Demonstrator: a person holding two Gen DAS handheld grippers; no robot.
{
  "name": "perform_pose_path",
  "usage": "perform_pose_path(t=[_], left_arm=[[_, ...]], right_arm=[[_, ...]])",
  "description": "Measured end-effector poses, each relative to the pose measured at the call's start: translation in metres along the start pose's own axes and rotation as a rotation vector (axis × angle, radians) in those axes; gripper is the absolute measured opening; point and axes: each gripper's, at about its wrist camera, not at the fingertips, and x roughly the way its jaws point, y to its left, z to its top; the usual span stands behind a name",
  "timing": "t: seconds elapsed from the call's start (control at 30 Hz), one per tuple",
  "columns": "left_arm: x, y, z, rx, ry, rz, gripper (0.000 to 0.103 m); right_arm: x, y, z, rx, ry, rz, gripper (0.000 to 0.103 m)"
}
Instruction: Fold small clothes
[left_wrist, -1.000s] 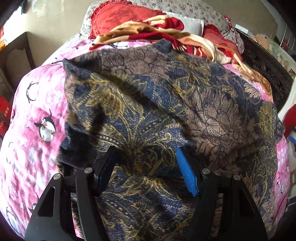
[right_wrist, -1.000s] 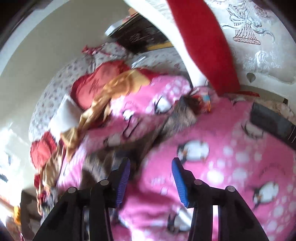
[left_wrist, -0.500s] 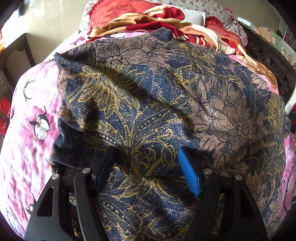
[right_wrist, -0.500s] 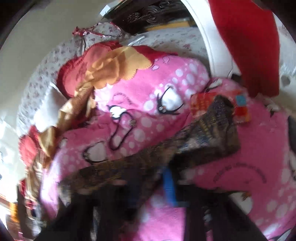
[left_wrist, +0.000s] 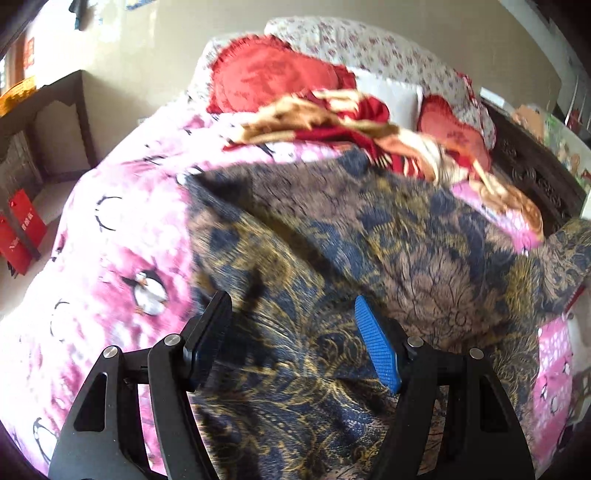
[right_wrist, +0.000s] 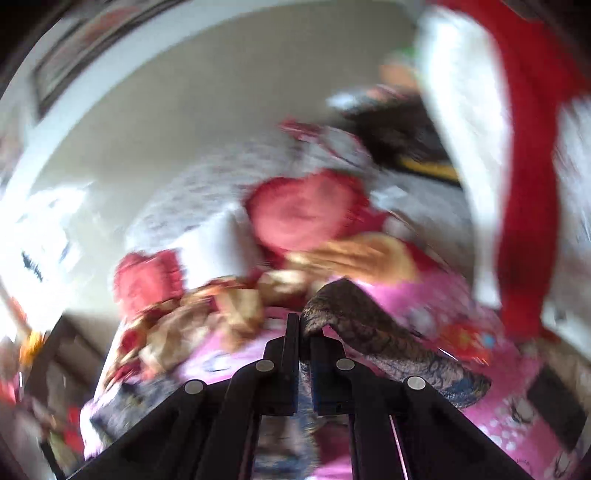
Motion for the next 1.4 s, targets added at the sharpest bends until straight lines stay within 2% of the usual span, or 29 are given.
perform_pose_path(t=[0.1,0.2,0.27,0.37,0.43,0.47,0.5,0.57,0.63,0.77,0.9,0.97,1.07,1.13,1.2,1.27,1.37,1.4], left_arm=[[-0.011,0.014,0.003,-0.036,-0.020,-0.008,0.070],[-0.021,0.026,0.007,-0.066,-0.041,-0.010,0.070],[-0.024,0.034,0.008,-0.076,-0.040,-0.006,0.070],[-0.024,0.039,0.007,-0.077,-0.027,-0.008,0.070],[-0.025,0.040,0.006,-0.068,-0.014,-0.014,0.070],[-0.025,0.040,0.006,-0.059,-0.005,-0.020,0.070],[-0.025,0.040,0.005,-0.051,-0.002,-0.026,0.070],[-0.027,0.041,0.004,-0.027,-0.005,-0.038,0.070],[-0.025,0.043,0.003,-0.019,-0.009,-0.026,0.070],[-0.016,0.049,0.001,-0.062,0.011,-0.039,0.070],[-0.014,0.049,-0.003,-0.096,0.022,-0.061,0.070],[-0.014,0.049,-0.004,-0.088,0.026,-0.056,0.070],[-0.019,0.052,-0.003,-0.077,0.023,-0.051,0.070],[-0.024,0.056,-0.001,-0.079,0.014,-0.054,0.070],[-0.031,0.063,0.000,-0.082,-0.002,-0.054,0.070],[-0.036,0.070,0.001,-0.085,-0.014,-0.047,0.070],[-0.040,0.076,0.001,-0.077,-0.017,-0.039,0.070],[-0.042,0.077,0.000,-0.073,-0.021,-0.039,0.070]], right_arm=[[-0.005,0.080,-0.006,-0.133,0.021,0.119,0.004],[0.007,0.162,-0.037,-0.259,0.086,0.273,0.004],[0.024,0.210,-0.070,-0.332,0.141,0.344,0.004],[0.065,0.270,-0.145,-0.409,0.259,0.404,0.004],[0.093,0.289,-0.190,-0.432,0.371,0.416,0.014],[0.109,0.297,-0.216,-0.460,0.463,0.399,0.039],[0.119,0.299,-0.239,-0.468,0.549,0.385,0.046],[0.116,0.287,-0.261,-0.427,0.606,0.423,0.046],[0.105,0.269,-0.259,-0.389,0.590,0.429,0.046],[0.080,0.216,-0.220,-0.276,0.440,0.343,0.048],[0.098,0.185,-0.187,-0.169,0.399,0.241,0.048],[0.121,0.182,-0.181,-0.130,0.429,0.241,0.048],[0.156,0.196,-0.183,-0.119,0.514,0.299,0.048],[0.163,0.209,-0.185,-0.159,0.523,0.272,0.048],[0.160,0.229,-0.182,-0.158,0.509,0.371,0.039],[0.150,0.254,-0.176,-0.189,0.490,0.451,0.039],[0.132,0.283,-0.166,-0.329,0.401,0.381,0.039],[0.127,0.284,-0.161,-0.355,0.368,0.349,0.047]])
